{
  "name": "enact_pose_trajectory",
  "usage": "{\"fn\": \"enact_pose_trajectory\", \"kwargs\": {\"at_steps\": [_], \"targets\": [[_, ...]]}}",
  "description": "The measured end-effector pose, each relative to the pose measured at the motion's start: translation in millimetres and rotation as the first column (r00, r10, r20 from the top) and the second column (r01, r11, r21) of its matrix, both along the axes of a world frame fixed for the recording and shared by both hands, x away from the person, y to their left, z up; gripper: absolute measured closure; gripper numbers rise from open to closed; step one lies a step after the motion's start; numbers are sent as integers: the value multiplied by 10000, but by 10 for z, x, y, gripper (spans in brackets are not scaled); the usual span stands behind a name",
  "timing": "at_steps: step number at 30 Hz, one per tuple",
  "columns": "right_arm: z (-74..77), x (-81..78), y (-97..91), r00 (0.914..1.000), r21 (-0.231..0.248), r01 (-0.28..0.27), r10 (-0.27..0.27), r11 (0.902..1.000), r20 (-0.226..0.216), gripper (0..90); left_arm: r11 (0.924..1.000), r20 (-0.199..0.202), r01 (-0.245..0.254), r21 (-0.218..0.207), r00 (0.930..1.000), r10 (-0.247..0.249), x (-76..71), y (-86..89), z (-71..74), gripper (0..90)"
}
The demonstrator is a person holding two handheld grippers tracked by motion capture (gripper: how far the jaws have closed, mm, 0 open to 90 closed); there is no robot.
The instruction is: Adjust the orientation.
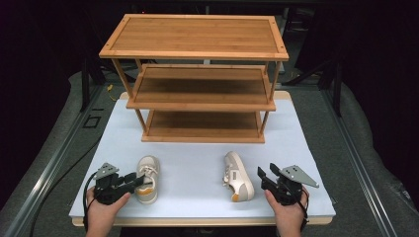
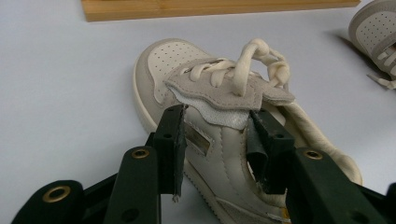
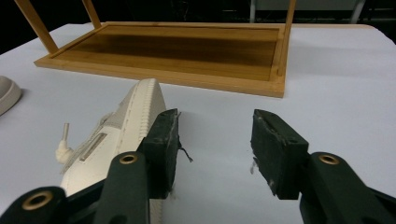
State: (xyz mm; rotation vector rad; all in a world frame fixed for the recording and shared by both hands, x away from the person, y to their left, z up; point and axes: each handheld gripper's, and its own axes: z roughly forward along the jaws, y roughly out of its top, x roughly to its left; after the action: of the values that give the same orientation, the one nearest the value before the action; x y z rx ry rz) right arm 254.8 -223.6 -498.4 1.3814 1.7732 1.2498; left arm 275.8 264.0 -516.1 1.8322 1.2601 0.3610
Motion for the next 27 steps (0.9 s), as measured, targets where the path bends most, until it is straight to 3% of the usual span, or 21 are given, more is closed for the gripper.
{"fn": "enact_pose_trajectory", "kwargs": {"at_steps": [6,9,14,18,19,20,22,27], "targets": [[15,-21,49,9998,-412,-184,184,9990,-5,596,9992,-17,367,-177,9993,-367,120,-89,-11,593],[17,-14,73,9996,-365,-280,277,9989,-107,631,9986,-78,438,-295,9990,-440,166,-111,-16,593],[18,-11,140,9984,-552,-547,538,9970,-184,637,9977,16,662,-141,9978,-661,229,-195,-11,594],[42,-58,231,9969,-712,-787,790,9944,19,635,9970,41,761,-130,9971,-761,239,-237,-15,596],[46,-75,280,9962,-1289,-865,872,9879,-3,659,9960,61,870,-185,9962,-869,244,-261,-22,596],[42,-79,299,9953,-1479,-949,964,9844,29,695,9960,61,870,-185,9962,-869,244,-261,-22,596],[36,-87,326,9921,-1518,-1244,1256,9806,-16,758,9948,19,958,-338,9954,-958,306,-342,-28,596],[32,-84,352,9917,-1631,-1283,1283,9782,-105,807,9937,221,1107,-190,9936,-1103,353,-488,-38,598]]}}
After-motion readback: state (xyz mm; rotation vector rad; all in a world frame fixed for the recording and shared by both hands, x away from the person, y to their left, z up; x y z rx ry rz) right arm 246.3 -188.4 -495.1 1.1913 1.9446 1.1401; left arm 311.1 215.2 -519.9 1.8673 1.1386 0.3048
